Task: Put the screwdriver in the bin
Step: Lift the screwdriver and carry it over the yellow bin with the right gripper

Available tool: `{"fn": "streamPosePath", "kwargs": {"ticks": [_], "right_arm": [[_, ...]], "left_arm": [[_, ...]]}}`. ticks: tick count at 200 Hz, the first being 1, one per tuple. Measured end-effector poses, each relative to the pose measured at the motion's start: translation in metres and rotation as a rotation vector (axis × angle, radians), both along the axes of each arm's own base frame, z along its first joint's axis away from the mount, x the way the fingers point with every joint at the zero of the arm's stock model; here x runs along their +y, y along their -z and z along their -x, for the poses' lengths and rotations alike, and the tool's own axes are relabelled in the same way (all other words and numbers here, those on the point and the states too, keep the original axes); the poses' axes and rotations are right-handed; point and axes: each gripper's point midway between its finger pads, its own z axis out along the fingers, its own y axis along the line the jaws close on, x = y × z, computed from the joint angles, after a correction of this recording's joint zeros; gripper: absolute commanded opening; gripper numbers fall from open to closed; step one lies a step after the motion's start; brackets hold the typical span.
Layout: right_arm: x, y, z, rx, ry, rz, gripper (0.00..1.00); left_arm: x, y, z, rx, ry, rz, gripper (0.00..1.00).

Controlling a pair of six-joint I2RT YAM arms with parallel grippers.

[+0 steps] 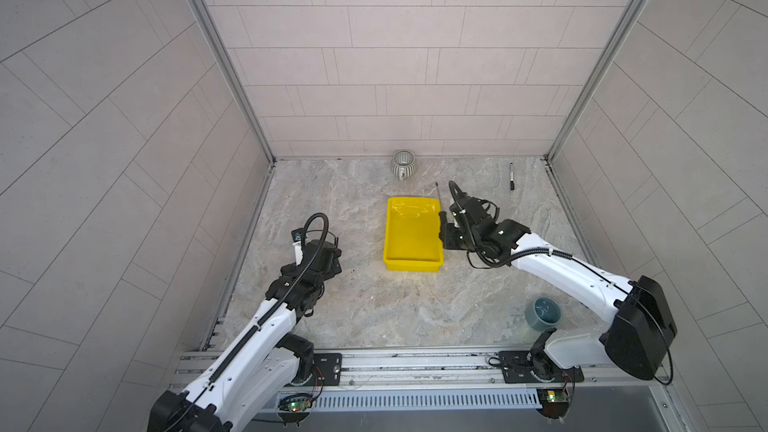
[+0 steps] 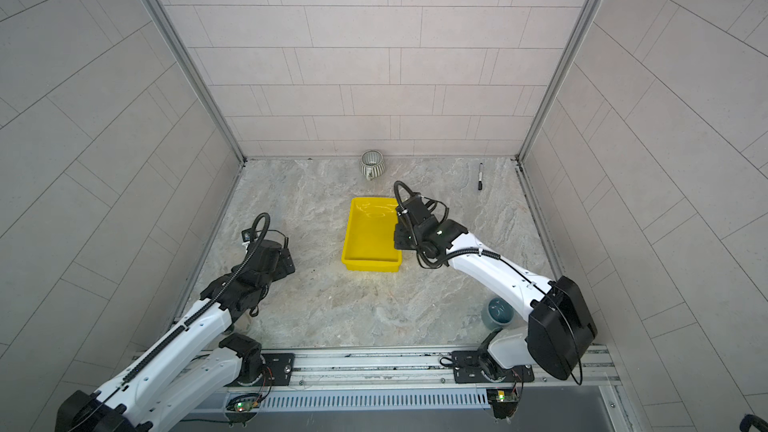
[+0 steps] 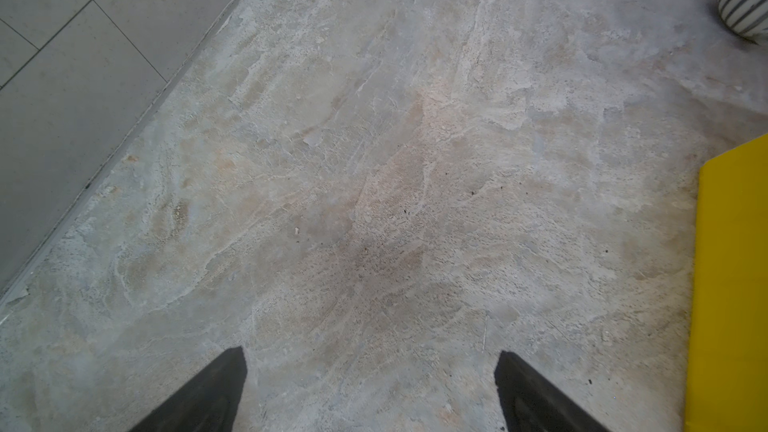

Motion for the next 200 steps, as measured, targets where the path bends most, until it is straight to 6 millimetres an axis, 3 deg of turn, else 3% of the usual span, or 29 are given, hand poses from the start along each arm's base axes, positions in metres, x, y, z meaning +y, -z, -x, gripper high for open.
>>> {"fn": "streamPosePath", "kwargs": {"ticks": [22, 52, 83, 142, 200], "right_arm": [[0.045, -0.001, 0.007, -0.008, -0.013, -0.125, 0.02], [0.074, 0.030, 0.001, 0.059, 0.022, -0.174, 0.02], [0.081, 0.056, -0.002, 0.116, 0.058, -0.176, 0.02], [0.088, 0.053, -0.009, 0.116, 0.085, -0.221, 0.04], [0.096, 0.080, -0.013, 0.162, 0.091, -0.187, 0.04]], "left_arm": [[0.000, 0.000, 0.000, -0.001, -0.002, 0.002, 1.00], [0.000, 0.000, 0.000, 0.000, -0.002, 0.002, 1.00], [0.000, 0.001, 0.000, 0.002, -0.003, 0.004, 1.00], [-0.001, 0.002, 0.000, 0.006, 0.000, 0.007, 1.00], [-0.001, 0.002, 0.000, 0.009, 0.000, 0.006, 1.00]]}}
